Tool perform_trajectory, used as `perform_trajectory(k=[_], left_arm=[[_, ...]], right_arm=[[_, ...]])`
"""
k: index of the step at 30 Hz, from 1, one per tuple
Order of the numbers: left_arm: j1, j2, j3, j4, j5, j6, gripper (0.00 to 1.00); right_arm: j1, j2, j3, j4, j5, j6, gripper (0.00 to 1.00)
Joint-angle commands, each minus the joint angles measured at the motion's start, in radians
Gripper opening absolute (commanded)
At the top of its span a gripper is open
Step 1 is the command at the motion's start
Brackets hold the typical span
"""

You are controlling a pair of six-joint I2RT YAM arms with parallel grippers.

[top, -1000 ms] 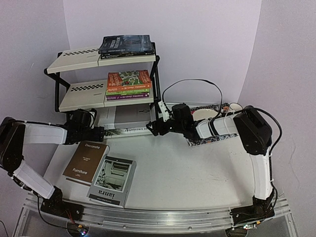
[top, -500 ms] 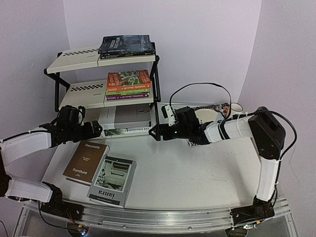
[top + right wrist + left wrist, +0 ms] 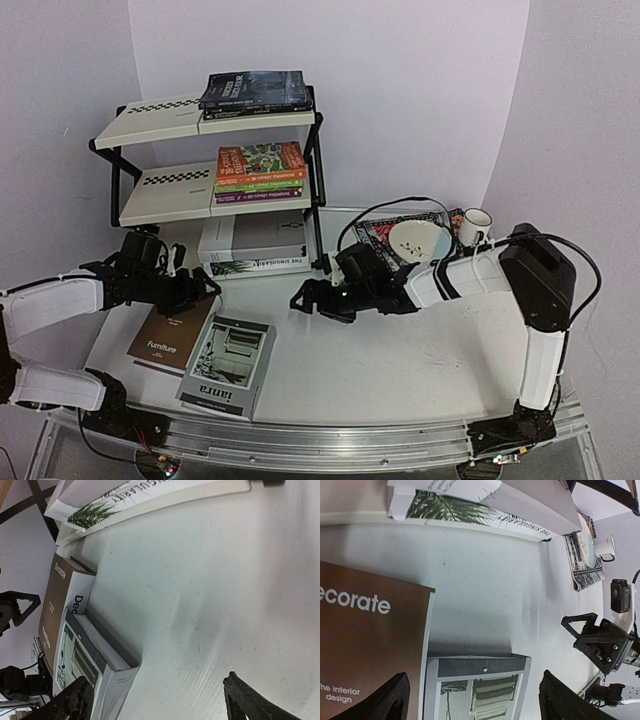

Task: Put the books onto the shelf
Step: Pick up the book at the corner of the board.

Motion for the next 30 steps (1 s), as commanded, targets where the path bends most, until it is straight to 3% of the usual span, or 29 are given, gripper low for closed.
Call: perform_trajectory(k=[1,4,15,22,30], left_arm=[[-0.012,-0.023,-0.021,-0.072,0.037,-0.066,0.89],[-0.021,-0.057,-0.026,-0.158,-0.048,-0.130,0.89],[-0.122,-0.254,-0.090,-0.290,-0.079,-0.346,0.83],[-0.343,-0.199,-0.042,-0.365,-0.256,-0.479,0.83],[-0.459,-0.138,0.031,-0.491,-0.369,-0.554,0.84]], right_arm=[[0.045,0.002,-0.028,0.019,-0.049,0.127,0.90],[0.075,0.014,-0.038,0.057,-0.060,0.178,0.90],[0.211,0.088,-0.052,0.185,-0.017,0.357,0.90],[0.243,0.093,-0.052,0.201,0.015,0.378,0.90],[0.264,0.093,-0.045,0.202,0.015,0.393,0.90]])
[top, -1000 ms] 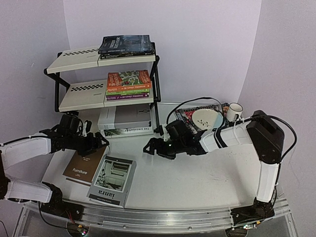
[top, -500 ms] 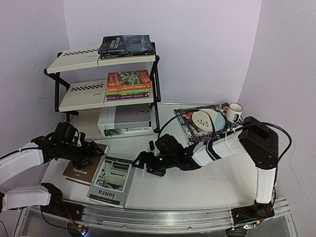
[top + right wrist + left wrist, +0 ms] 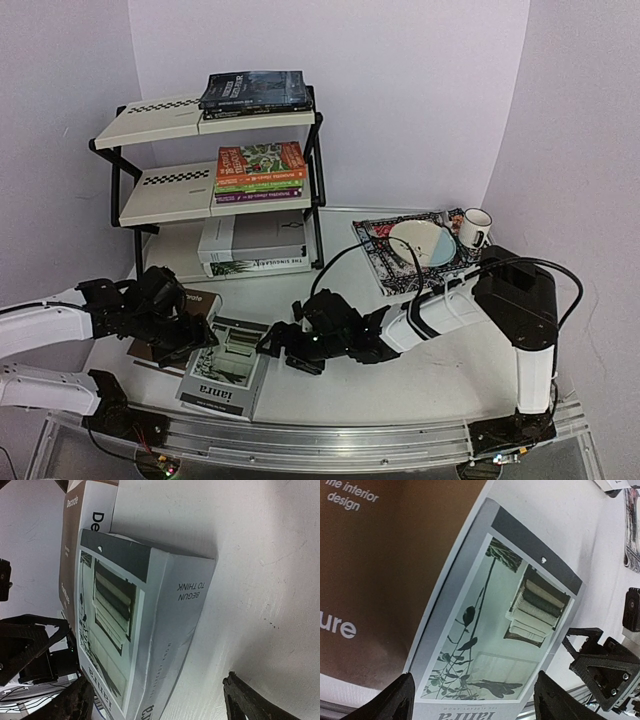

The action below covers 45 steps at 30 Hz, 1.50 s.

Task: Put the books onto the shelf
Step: Pick up the book at the corner of the board.

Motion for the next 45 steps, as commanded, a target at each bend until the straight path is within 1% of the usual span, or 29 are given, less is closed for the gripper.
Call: perform_trajectory(k=[1,6,13,25,29,32,35,37,39,42,45], left_arm=[[-0.061,0.046,0.079,-0.097,-0.106,-0.065,0.84],[-0.144,0.077,0.107,-0.156,-0.121,-0.125,0.84],[-0.228,0.085,0.088,-0.194,-0.105,-0.184,0.84],[-0.234,0.089,-0.006,-0.199,-0.138,-0.188,0.89],[-0.233,0.082,-0.033,-0.170,-0.126,-0.178,0.89],[-0.233,0.056,-0.042,-0.096,-0.081,-0.159,0.86],[-0.233,0.016,-0.061,0.017,0.026,-0.143,0.80],[-0.233,-0.009,-0.076,0.086,0.075,-0.140,0.73],[-0.233,-0.035,-0.083,0.123,0.094,-0.145,0.66],[-0.233,-0.072,-0.079,0.141,0.092,-0.157,0.53],[-0.233,-0.109,-0.065,0.154,0.078,-0.168,0.41]], right_arm=[[0.016,0.009,0.010,0.017,0.010,0.015,0.90],[0.022,0.017,0.022,0.018,0.005,0.017,0.90],[0.028,0.022,0.027,0.019,0.008,0.018,0.90],[0.036,0.037,0.034,0.020,0.003,0.012,0.90],[0.042,0.043,0.049,0.018,-0.010,0.003,0.90],[0.046,0.048,0.060,0.019,-0.021,-0.001,0.89],[0.047,0.047,0.064,0.020,-0.030,-0.002,0.88],[0.047,0.034,0.056,0.024,-0.034,-0.003,0.88],[0.047,0.011,0.036,0.029,-0.024,-0.002,0.88],[0.047,-0.031,0.001,0.029,-0.003,-0.001,0.88],[0.047,-0.071,-0.029,0.031,0.006,0.002,0.87]])
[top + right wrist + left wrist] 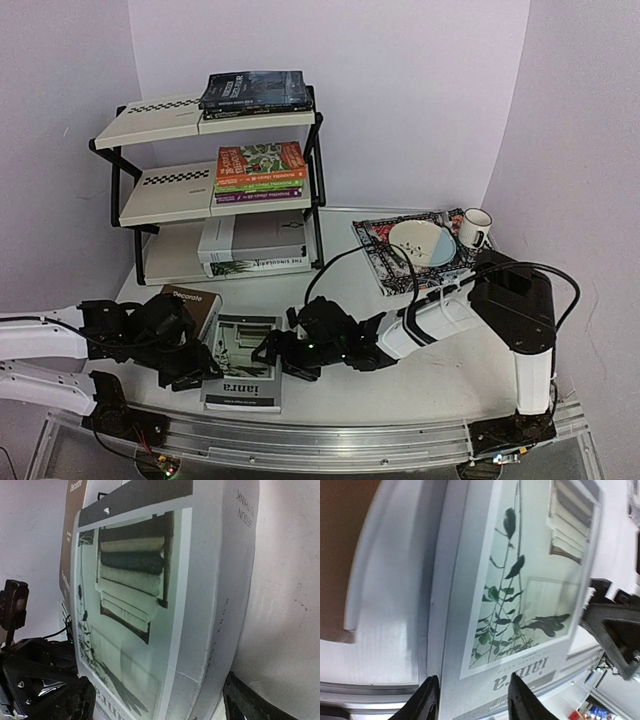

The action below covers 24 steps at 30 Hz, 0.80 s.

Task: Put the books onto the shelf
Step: Pick up the book at the corner of the board.

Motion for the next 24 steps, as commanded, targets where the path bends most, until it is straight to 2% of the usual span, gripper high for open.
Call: perform_trajectory(k=[1,15,24], left_arm=[[-0.003,-0.060,0.029,0.116,0.009,-0.014,0.36],[-0.002,-0.191,0.082,0.152,-0.056,-0.053,0.00],[-0.002,-0.280,0.060,0.210,-0.093,-0.113,0.00]], right_arm=[[0.010,-0.101,-0.044,0.008,0.009,-0.001,0.87],[-0.007,-0.321,-0.167,-0.016,0.080,-0.023,0.88],[-0.070,-0.463,-0.188,-0.215,0.124,-0.203,0.98]])
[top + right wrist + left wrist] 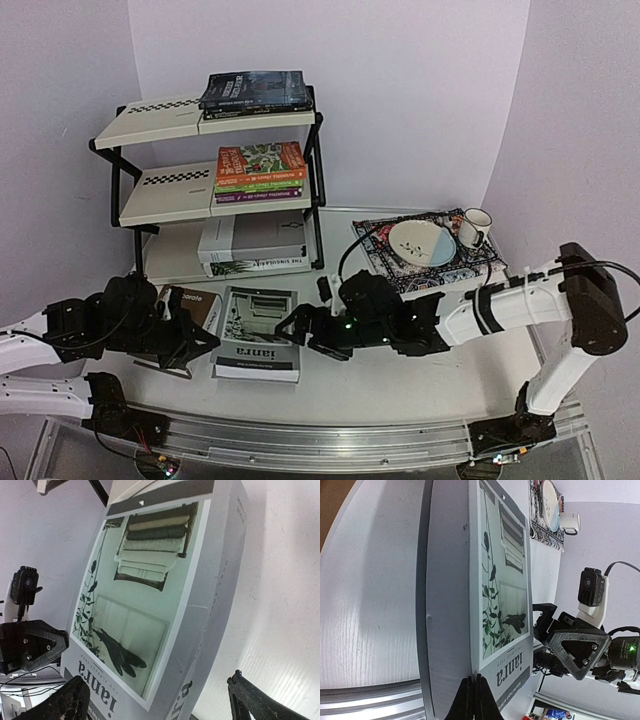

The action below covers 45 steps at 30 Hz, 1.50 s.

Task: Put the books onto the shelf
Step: Pick up the book at the corner of the board, then pass from the left arm to the right

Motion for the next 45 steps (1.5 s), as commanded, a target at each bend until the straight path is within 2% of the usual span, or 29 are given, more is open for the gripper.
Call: perform_trajectory(k=[1,8,11,13,18,20,23,25,27,31,34,36,39,43,45], left_arm=[[-0.003,-0.034,0.021,0.097,-0.030,-0.029,0.00],[-0.002,0.036,0.081,0.113,-0.028,0.014,0.00],[-0.003,0.063,0.103,0.147,-0.021,0.043,0.00],[-0.002,0.082,0.118,0.177,-0.012,0.069,0.00],[0.000,0.190,0.219,0.202,0.056,0.192,0.00],[0.005,0.250,0.265,0.214,0.111,0.257,0.00],[0.025,0.313,0.314,0.254,0.215,0.354,0.00],[0.052,0.331,0.315,0.288,0.267,0.385,0.00],[0.096,0.332,0.297,0.341,0.327,0.393,0.00],[0.209,0.309,0.222,0.446,0.457,0.370,0.00],[0.242,0.297,0.196,0.505,0.511,0.368,0.00],[0.247,0.303,0.195,0.530,0.554,0.376,0.00],[0.258,0.332,0.203,0.534,0.611,0.381,0.00],[0.290,0.365,0.212,0.596,0.689,0.358,0.00],[0.311,0.388,0.221,0.619,0.733,0.343,0.00]], right_arm=[[-0.044,-0.116,-0.013,-0.133,0.036,-0.155,0.98],[-0.063,-0.284,0.097,-0.506,0.135,-0.607,0.98],[-0.062,-0.375,0.097,-0.557,0.141,-0.767,0.98],[-0.063,-0.429,0.089,-0.572,0.086,-0.881,0.98],[-0.062,-0.512,0.055,-0.579,0.119,-1.049,0.98],[-0.063,-0.526,0.070,-0.585,0.166,-1.074,0.98],[-0.083,-0.476,0.203,-0.762,0.201,-1.070,0.98],[-0.155,-0.408,0.324,-0.895,0.121,-1.014,0.98],[-0.242,-0.358,0.389,-0.948,-0.047,-0.934,0.98],[-0.350,-0.369,0.375,-0.941,-0.177,-0.781,0.98],[-0.368,-0.407,0.341,-0.905,-0.194,-0.718,0.98],[-0.369,-0.453,0.314,-0.879,-0.191,-0.743,0.98],[-0.369,-0.531,0.266,-0.855,-0.145,-0.854,0.98],[-0.369,-0.605,0.243,-0.842,-0.186,-1.021,0.98],[-0.369,-0.634,0.220,-0.814,-0.156,-1.076,0.98]])
